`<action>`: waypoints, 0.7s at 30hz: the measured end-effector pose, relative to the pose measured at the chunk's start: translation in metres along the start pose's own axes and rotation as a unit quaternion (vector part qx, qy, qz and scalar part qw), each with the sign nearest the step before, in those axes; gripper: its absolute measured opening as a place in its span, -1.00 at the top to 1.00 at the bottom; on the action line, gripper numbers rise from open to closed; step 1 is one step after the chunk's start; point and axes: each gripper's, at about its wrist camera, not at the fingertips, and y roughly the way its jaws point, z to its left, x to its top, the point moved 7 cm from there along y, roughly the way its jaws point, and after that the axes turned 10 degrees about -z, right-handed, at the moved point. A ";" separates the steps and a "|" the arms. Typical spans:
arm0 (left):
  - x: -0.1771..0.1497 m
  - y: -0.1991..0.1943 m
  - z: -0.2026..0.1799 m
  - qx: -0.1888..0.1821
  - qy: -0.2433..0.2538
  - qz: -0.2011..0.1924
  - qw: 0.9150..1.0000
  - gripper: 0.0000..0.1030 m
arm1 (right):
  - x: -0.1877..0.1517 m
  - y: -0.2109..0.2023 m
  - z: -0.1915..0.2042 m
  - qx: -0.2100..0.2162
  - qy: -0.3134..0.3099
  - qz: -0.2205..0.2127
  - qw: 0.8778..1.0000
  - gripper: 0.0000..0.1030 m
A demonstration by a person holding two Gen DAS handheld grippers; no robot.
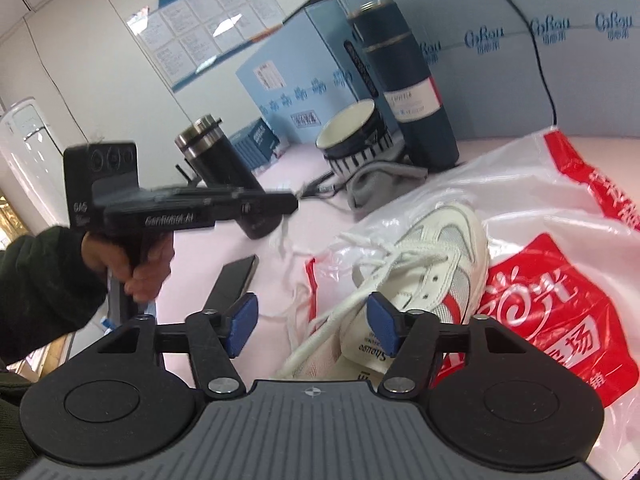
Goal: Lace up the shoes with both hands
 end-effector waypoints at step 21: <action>-0.022 0.047 -0.054 0.020 -0.071 -0.035 0.997 0.94 | -0.014 0.013 -0.006 -0.166 -0.280 0.051 0.944 0.49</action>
